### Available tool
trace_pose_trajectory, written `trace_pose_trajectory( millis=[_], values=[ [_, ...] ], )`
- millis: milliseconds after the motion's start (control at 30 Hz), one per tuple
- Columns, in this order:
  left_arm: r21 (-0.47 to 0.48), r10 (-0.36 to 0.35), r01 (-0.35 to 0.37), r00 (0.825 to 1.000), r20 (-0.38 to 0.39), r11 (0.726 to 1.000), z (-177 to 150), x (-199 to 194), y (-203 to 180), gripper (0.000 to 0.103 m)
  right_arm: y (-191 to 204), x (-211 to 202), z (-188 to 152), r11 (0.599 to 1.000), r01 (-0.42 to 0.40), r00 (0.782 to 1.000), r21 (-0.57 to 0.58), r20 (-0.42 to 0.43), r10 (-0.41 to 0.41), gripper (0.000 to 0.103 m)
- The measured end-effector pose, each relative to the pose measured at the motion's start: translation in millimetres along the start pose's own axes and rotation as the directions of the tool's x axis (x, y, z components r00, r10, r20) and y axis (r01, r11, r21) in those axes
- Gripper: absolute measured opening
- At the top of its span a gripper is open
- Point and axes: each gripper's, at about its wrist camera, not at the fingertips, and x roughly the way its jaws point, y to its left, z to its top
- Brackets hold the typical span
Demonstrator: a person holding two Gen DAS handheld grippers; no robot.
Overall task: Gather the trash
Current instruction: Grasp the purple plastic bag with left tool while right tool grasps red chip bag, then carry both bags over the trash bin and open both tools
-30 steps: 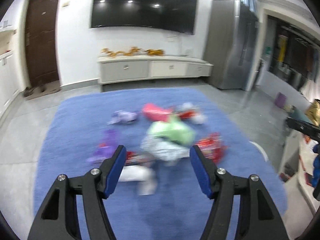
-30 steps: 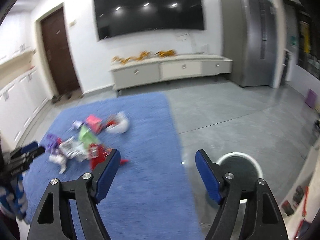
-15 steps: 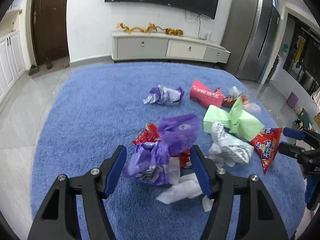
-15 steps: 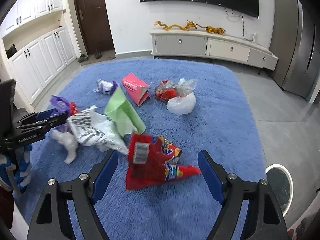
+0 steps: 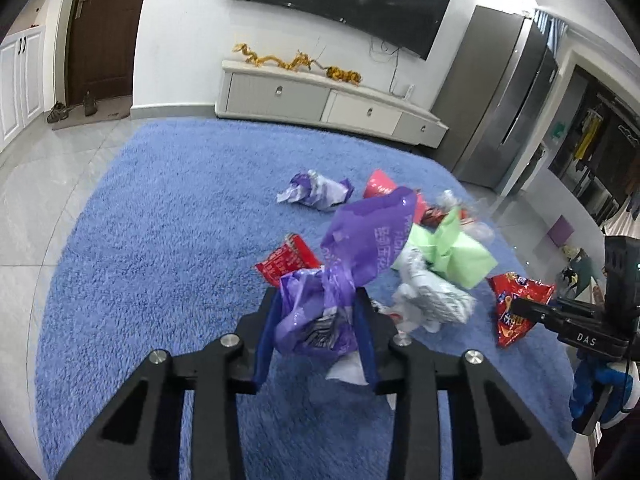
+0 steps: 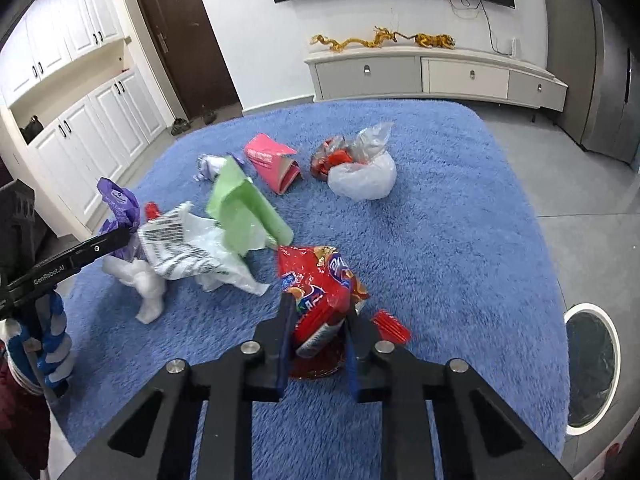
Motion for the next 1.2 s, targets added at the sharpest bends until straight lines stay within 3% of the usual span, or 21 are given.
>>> trace_pose_trajectory(
  millis=[300, 600, 733, 933, 1200],
  values=[
    [0.02, 0.002, -0.004, 0.995, 0.104, 1.0, -3, -66, -11, 0.033, 18, -53, -11, 1.0, -0.015, 0.996, -0.009, 0.087, 0.016, 0.016],
    [0.067, -0.052, 0.043, 0.989, 0.136, 0.997, -6, -99, -50, 0.033, 15, -99, -19, 1.0, 0.009, 0.986, 0.01, 0.166, -0.01, 0.016],
    [0.12, -0.112, 0.098, 0.988, 0.109, 0.988, 1, -88, -90, 0.033, -1, -118, -27, 0.998, 0.047, 0.981, 0.052, 0.188, -0.056, 0.016],
    [0.197, -0.195, 0.187, 0.981, 0.019, 0.962, 8, -47, -159, 0.033, -58, -148, -42, 0.978, 0.118, 0.965, 0.171, 0.213, -0.154, 0.016],
    [0.326, -0.273, 0.295, 0.956, -0.112, 0.898, 6, 7, -268, 0.033, -157, -181, -73, 0.895, 0.215, 0.925, 0.39, 0.213, -0.315, 0.016]
  ],
)
